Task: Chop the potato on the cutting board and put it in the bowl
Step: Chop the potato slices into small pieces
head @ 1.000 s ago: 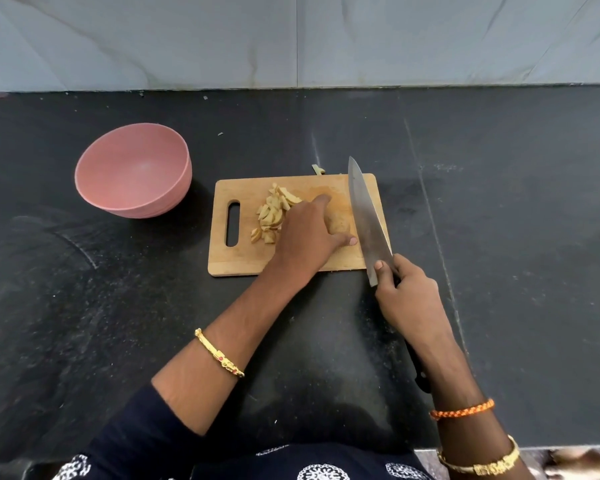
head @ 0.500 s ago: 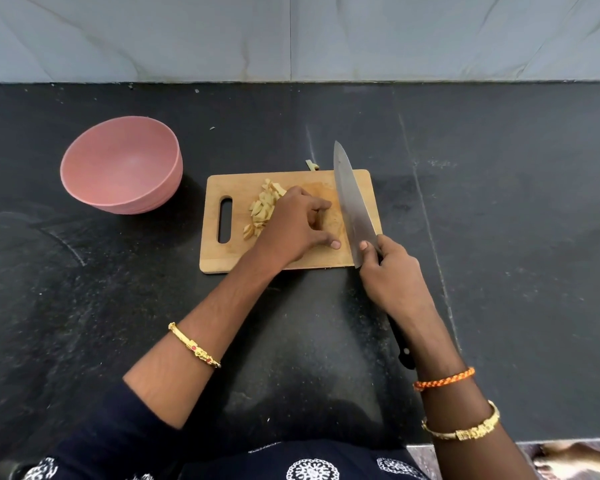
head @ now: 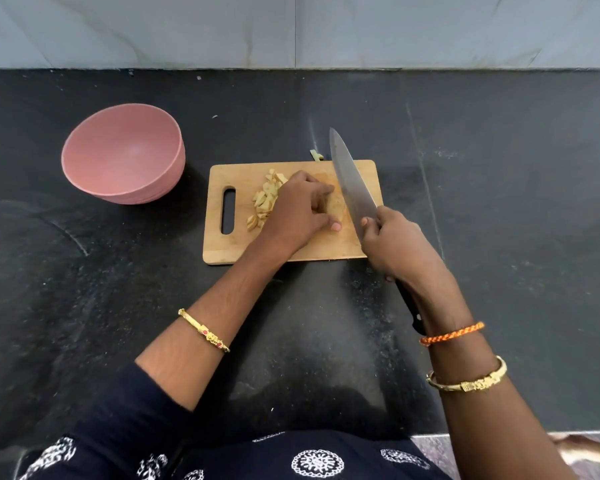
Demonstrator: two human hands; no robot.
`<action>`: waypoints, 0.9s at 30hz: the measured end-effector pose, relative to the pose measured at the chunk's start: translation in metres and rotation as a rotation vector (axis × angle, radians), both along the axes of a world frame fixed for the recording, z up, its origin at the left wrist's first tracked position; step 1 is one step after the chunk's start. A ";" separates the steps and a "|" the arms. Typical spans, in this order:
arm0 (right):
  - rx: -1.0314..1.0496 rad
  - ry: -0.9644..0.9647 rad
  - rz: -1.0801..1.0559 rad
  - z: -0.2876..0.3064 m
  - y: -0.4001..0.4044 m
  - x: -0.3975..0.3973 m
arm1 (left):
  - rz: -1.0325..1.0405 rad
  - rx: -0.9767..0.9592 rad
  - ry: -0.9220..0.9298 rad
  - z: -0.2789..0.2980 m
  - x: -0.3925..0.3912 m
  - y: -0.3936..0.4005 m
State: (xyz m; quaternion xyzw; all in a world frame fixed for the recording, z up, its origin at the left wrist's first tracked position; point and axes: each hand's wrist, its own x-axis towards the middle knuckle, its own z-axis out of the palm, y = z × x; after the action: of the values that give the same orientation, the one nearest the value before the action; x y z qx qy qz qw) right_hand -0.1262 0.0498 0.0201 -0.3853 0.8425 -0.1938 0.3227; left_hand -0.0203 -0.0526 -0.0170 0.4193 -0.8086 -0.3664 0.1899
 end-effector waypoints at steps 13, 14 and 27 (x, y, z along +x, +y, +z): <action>-0.001 0.061 -0.086 -0.006 0.063 0.024 | -0.001 -0.043 -0.068 -0.001 -0.001 0.000; -0.061 0.063 -0.110 -0.001 0.062 0.021 | 0.005 -0.032 -0.072 0.000 -0.001 0.000; 0.010 -0.075 -0.029 -0.001 0.006 0.001 | 0.021 0.007 -0.080 0.006 0.000 -0.002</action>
State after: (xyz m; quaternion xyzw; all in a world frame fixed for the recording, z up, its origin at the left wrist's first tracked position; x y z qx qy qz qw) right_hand -0.1251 0.0554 0.0192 -0.3638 0.8362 -0.2086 0.3534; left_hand -0.0207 -0.0549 -0.0113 0.4427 -0.8098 -0.3503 0.1600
